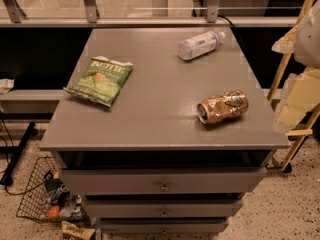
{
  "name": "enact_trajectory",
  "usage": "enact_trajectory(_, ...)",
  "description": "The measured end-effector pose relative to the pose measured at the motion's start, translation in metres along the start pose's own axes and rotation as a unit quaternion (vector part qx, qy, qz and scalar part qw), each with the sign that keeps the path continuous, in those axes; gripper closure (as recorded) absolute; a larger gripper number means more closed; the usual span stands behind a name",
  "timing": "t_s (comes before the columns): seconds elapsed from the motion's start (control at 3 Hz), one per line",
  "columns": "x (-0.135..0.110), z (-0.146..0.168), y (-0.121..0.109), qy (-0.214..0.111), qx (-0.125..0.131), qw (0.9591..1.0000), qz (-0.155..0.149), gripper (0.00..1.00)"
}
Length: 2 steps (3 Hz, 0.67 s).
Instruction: Move orange can near green jalapeno chip bag
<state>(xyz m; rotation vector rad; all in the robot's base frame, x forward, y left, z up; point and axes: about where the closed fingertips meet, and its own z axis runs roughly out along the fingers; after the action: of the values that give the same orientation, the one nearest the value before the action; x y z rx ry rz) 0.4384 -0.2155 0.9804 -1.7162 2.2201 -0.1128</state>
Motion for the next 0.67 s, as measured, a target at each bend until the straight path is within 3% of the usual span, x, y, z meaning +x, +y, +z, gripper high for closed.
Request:
enact_trajectory(0.33,0.000,0.000,0.000,0.000,0.000,1.0000,0.000,0.00)
enact_trajectory(0.67,-0.009,0.022,-0.008,-0.004,-0.026,0.9990,-0.036,0.00)
